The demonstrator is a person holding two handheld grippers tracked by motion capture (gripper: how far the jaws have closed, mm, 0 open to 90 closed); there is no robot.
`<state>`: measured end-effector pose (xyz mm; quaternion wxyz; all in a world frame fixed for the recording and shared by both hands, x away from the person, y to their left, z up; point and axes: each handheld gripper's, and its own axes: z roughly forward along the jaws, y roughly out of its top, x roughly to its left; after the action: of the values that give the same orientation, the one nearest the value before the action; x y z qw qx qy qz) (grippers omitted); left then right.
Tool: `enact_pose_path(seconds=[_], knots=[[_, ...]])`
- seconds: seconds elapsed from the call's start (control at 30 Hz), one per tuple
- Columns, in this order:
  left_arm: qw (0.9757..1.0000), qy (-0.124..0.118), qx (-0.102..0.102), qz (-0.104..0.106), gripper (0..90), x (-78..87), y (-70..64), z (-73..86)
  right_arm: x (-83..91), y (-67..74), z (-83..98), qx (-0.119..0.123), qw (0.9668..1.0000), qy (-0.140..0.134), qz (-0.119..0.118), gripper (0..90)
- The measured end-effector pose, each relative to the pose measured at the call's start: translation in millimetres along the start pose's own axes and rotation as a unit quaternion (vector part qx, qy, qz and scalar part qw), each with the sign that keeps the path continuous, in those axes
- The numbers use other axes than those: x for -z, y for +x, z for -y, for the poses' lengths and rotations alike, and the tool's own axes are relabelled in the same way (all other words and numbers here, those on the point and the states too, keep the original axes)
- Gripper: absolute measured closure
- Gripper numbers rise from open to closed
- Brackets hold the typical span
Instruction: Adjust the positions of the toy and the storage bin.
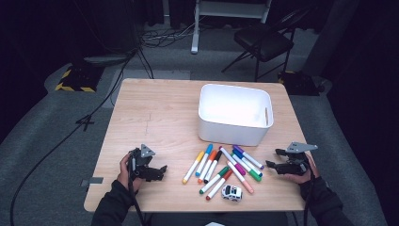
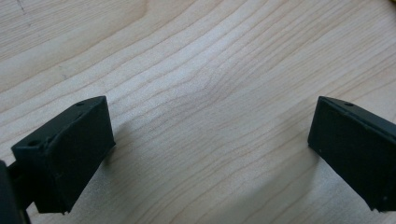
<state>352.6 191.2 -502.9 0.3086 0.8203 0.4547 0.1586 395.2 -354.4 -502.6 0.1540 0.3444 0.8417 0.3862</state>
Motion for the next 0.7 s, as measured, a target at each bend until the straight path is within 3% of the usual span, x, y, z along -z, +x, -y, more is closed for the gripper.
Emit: enact_pose_path(seconds=[0.17, 0.27, 0.33, 0.37, 0.4, 0.43, 0.47, 0.5, 0.53, 0.63, 0.67, 0.7], knots=[[1.0, -0.001, 0.0, 0.0, 0.1, 0.9, -1.7, 1.3, 3.0, -2.8, 1.0, -0.012, 0.9998, -0.016, -0.005, 26.0], [0.9999, 0.001, -0.006, 0.011, 0.1, 3.7, -5.0, 4.9, 6.5, -4.7, -0.8, -0.02, 0.9996, -0.021, 0.001, 26.6], [0.9999, -0.001, -0.009, 0.013, 0.1, 4.9, -7.6, 7.2, 14.3, -6.6, -5.8, -0.021, 0.9989, -0.041, 0.008, 27.5], [0.9998, -0.003, -0.014, 0.015, 0.1, 6.2, -9.2, 8.8, 25.9, -8.6, -15.3, -0.031, 0.9966, -0.075, 0.011, 28.2], [0.9998, -0.003, -0.014, 0.015, 0.1, 6.2, -9.2, 8.8, 25.9, -8.6, -15.3, -0.031, 0.9966, -0.075, 0.011, 28.2], [0.9996, 0.001, -0.017, 0.023, 0.1, 7.4, -11.4, 10.1, 38.4, -9.1, -28.8, -0.034, 0.9935, -0.107, 0.015, 28.4], [0.9996, 0.001, -0.017, 0.023, 0.1, 7.4, -11.4, 10.1, 38.4, -9.1, -28.8, -0.034, 0.9935, -0.107, 0.015, 28.4], [0.9994, 0.001, -0.024, 0.024, 0.1, 8.2, -13.1, 10.7, 50.8, -6.8, -44.2, -0.024, 0.9909, -0.132, 0.016, 28.3], [0.9994, 0.001, -0.024, 0.024, 0.1, 8.2, -13.1, 10.7, 50.8, -6.8, -44.2, -0.024, 0.9909, -0.132, 0.016, 28.3], [0.9993, -0.001, -0.03, 0.023, 0.1, 9.1, -14.5, 11.5, 66.8, -5.8, -68.5, -0.004, 0.9879, -0.154, 0.018, 28.4], [0.9992, -0.001, -0.032, 0.025, 0.1, 8.8, -14.3, 11.3, 76.3, -6.7, -84.8, -0.007, 0.9845, -0.175, 0.015, 28.3], [0.9992, -0.001, -0.032, 0.025, 0.1, 8.8, -14.3, 11.3, 76.3, -6.7, -84.8, -0.007, 0.9845, -0.175, 0.015, 28.3]])
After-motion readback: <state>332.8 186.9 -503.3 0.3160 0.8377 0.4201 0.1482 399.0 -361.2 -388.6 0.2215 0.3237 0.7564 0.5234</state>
